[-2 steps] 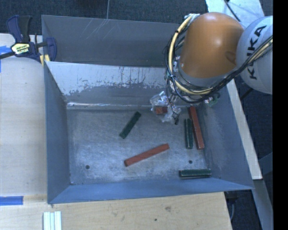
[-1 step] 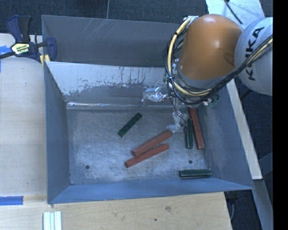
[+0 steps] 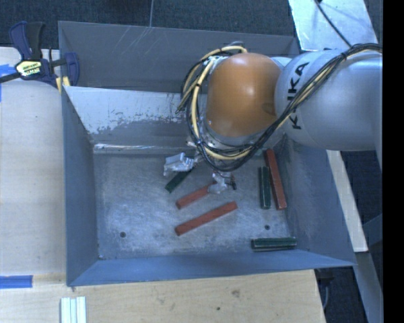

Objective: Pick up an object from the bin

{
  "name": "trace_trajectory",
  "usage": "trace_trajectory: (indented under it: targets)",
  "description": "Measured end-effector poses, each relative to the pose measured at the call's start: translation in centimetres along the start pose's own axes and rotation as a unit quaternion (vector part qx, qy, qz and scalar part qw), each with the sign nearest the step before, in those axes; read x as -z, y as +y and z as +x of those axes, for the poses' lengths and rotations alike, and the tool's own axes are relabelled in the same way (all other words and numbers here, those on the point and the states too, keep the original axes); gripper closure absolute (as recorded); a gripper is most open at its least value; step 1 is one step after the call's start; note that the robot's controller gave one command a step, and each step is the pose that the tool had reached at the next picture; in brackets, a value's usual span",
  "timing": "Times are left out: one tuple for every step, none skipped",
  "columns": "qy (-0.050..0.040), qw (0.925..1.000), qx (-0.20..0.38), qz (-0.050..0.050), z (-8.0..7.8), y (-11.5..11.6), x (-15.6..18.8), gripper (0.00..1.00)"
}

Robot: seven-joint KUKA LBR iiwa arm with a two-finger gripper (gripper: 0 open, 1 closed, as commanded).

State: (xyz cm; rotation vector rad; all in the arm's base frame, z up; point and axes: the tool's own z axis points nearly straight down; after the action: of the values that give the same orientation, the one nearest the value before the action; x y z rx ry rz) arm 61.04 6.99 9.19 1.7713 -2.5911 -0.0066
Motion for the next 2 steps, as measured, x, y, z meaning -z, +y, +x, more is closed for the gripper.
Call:
trace_trajectory:
  targets:
    - [0.0003,1.0,0.0,0.003,-0.51,0.16,-2.19,0.0]
    - [-0.0033,1.0,-0.002,0.006,-0.69,-0.05,-1.77,1.0]
